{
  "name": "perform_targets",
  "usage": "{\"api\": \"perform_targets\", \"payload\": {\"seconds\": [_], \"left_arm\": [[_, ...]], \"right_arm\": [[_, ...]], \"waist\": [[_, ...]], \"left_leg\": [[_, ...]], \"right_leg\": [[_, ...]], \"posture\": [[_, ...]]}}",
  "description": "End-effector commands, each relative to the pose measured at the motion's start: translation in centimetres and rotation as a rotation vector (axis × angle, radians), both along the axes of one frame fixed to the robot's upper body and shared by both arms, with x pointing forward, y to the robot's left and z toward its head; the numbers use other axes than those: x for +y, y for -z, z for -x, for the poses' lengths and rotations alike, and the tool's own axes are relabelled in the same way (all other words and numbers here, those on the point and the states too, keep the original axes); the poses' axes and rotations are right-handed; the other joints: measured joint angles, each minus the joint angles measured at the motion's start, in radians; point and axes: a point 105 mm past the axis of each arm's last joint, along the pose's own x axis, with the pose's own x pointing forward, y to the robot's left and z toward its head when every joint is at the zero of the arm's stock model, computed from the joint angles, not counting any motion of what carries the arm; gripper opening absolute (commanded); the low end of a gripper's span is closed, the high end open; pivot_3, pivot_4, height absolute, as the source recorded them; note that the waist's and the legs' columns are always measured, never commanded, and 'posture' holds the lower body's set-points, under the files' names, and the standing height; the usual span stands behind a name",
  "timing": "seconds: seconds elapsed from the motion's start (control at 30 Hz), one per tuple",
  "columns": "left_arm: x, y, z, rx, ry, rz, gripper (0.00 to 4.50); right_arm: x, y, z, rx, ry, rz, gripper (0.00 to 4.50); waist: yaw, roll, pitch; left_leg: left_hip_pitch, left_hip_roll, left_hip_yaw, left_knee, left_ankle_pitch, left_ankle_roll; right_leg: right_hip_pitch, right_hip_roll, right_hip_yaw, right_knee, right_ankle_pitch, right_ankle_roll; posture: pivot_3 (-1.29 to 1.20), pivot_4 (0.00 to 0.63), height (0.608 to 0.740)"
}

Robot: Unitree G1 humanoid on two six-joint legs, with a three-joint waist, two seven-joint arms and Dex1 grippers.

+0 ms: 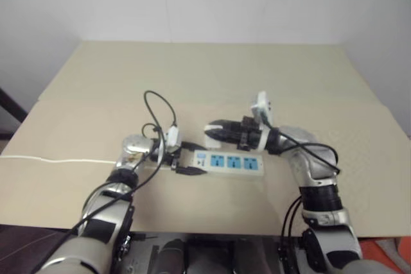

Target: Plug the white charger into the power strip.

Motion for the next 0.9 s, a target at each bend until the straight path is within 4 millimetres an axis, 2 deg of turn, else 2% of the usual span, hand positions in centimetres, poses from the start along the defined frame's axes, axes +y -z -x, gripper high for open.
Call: {"api": "perform_targets", "payload": {"seconds": [0.03,0.23,0.37,0.9], "left_arm": [[-0.1,1.1,1.0,0.001,0.062,-0.060,3.25],[-0.1,1.5,1.5,0.012,0.081,-0.065,3.25],[0.0,1.6,1.6,0.017,0.082,-0.068,3.25],[0.2,1.4,1.5,0.019,0.076,-0.066,3.25]], "right_arm": [[0.1,-0.8,0.7,-0.103,-0.050,-0.063,1.16],[0.1,0.0,0.8,-0.141,-0.099,-0.087,1.16],[-0.1,1.0,0.4,-0.114,-0.131,-0.043,1.16],[-1.2,3.7,-0.5,-0.085,-0.096,0.038,1.16]], "waist": [[-0.002,0.000,0.000],[-0.006,0.000,0.000],[-0.007,0.000,0.000],[-0.009,0.000,0.000]], "left_leg": [[0.000,0.000,0.000,0.000,0.000,0.000],[0.002,0.000,0.000,0.000,0.000,0.000],[0.002,0.000,0.000,0.000,0.000,0.000],[0.002,0.000,0.000,0.000,0.000,0.000]], "right_leg": [[0.000,0.000,0.000,-0.001,0.000,0.000],[0.001,0.001,0.001,-0.001,0.000,0.000],[0.001,0.000,0.001,-0.001,0.000,0.000],[0.001,0.001,0.001,-0.001,0.000,0.000]], "posture": [[0.00,0.150,0.740],[0.00,0.150,0.740],[0.00,0.150,0.740],[0.00,0.150,0.740]]}}
